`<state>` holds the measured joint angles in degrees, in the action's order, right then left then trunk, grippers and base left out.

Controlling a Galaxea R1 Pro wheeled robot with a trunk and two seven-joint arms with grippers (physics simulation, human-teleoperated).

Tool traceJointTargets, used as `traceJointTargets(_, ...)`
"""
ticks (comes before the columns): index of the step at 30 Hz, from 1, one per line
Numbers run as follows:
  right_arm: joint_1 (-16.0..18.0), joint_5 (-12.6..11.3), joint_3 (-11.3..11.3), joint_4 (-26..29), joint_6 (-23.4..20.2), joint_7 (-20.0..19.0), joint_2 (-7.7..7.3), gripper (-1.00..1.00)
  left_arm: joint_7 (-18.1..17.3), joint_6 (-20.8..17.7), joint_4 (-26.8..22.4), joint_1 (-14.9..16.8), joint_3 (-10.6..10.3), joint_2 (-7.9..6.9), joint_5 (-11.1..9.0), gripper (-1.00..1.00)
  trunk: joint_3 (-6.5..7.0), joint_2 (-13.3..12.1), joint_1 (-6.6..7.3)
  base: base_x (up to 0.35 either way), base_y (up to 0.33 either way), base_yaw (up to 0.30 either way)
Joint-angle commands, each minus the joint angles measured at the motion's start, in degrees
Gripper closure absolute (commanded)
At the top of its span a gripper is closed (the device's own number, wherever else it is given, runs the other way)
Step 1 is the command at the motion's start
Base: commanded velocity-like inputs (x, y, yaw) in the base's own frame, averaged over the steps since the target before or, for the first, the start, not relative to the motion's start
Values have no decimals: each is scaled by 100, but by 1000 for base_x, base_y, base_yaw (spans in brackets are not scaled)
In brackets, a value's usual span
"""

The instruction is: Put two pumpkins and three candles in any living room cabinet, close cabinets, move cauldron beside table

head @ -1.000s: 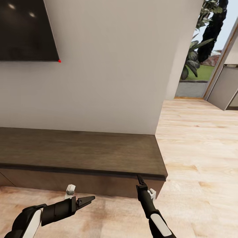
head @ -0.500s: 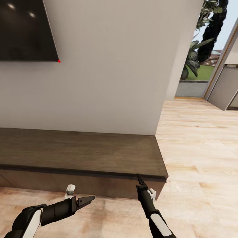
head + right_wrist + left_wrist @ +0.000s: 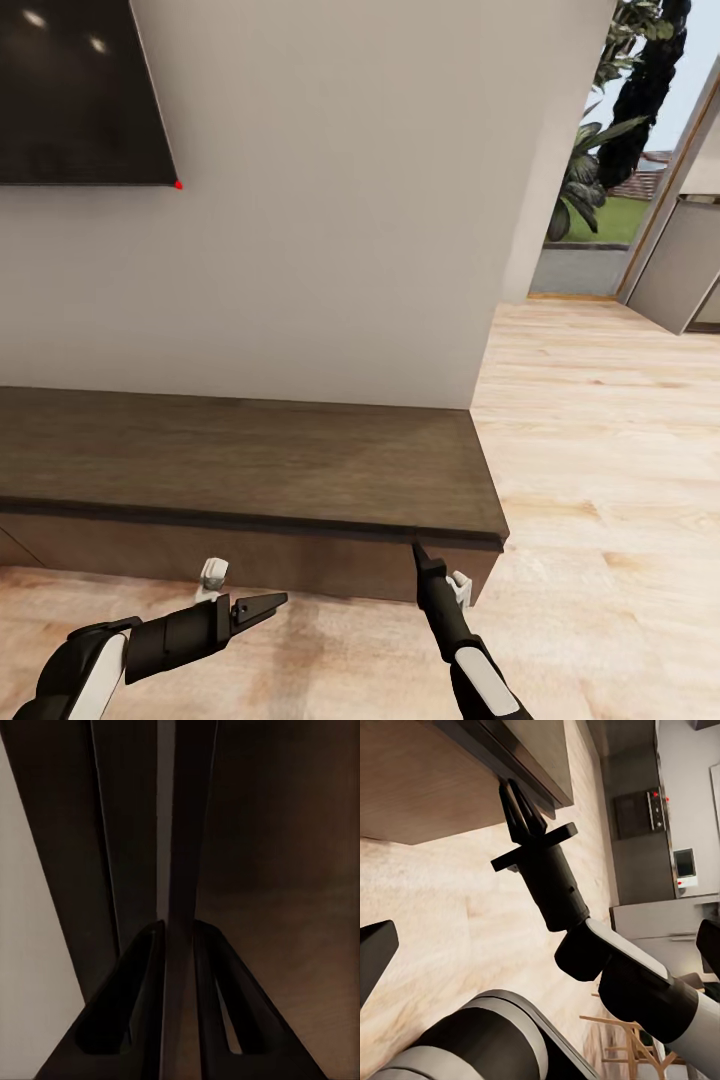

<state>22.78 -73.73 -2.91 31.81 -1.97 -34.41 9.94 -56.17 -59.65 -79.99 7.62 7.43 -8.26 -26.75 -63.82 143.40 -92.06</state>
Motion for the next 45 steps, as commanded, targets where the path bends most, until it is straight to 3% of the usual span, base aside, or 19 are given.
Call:
traceJointTargets(1, 7, -71, -9, 9, -40, -65, 6, 100, -25, -20, 1, 2, 4, 0, 13, -100, -4, 3, 2, 0, 0, 0)
traceJointTargets(17, 7, -69, -8, 9, -40, -66, 6, 100, -25, -20, 0, 1, 3, 0, 20, -100, -4, 3, 2, -3, 0, 0)
traceJointTargets(45, 7, -65, -8, 9, -40, -66, 6, 100, -25, -13, 1, -6, 4, 0, 20, -100, -4, 3, 2, -181, 0, 0)
